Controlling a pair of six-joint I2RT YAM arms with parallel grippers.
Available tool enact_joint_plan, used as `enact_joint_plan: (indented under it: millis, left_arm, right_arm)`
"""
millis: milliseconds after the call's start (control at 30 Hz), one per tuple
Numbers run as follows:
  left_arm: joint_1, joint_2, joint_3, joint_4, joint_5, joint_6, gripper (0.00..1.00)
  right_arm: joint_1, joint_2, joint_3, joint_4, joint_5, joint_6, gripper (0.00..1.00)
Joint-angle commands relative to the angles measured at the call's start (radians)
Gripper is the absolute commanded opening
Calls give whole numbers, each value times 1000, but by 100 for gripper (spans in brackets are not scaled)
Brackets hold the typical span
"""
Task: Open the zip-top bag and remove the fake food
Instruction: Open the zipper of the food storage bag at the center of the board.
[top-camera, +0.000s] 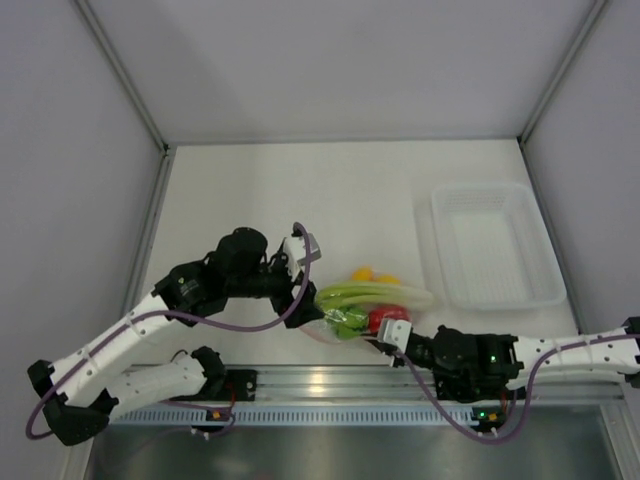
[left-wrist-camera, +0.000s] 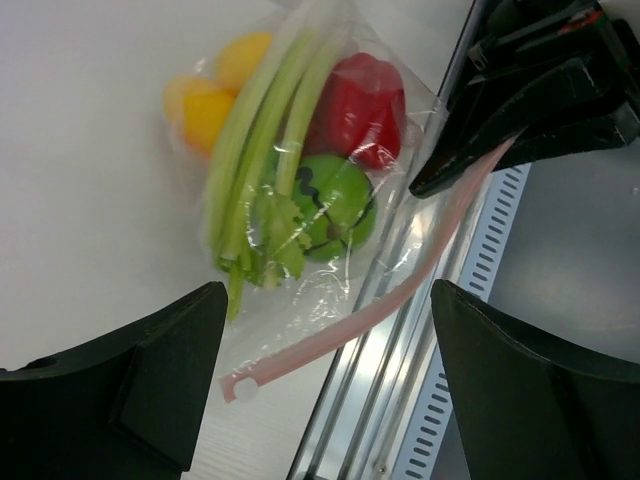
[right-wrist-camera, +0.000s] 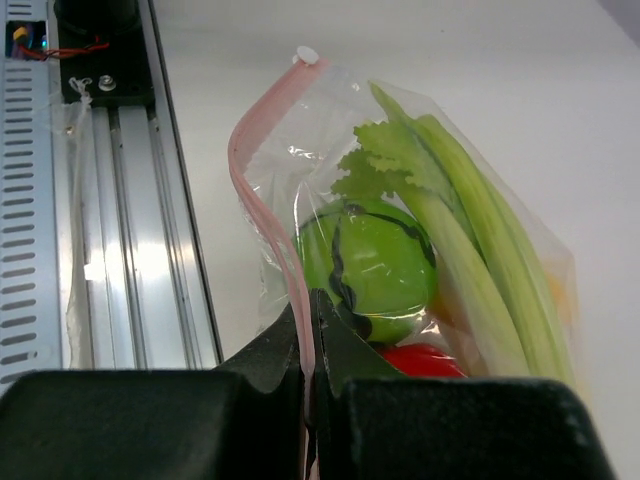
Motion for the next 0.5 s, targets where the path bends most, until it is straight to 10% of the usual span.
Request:
enact_joint_plan:
  millis: [0,233,467]
  left_arm:
    - [-105,-13,-11,30,-68,-44,89]
    - [-411,63,6,44,-434,-164,89]
    - [-431,146,0,93,-455,-213,80]
  right_arm:
    - [19,-27,-4,98,74,-32,0]
    - [31,15,0,128,84,-56,0]
    - [33,2,9,98,77,-40,0]
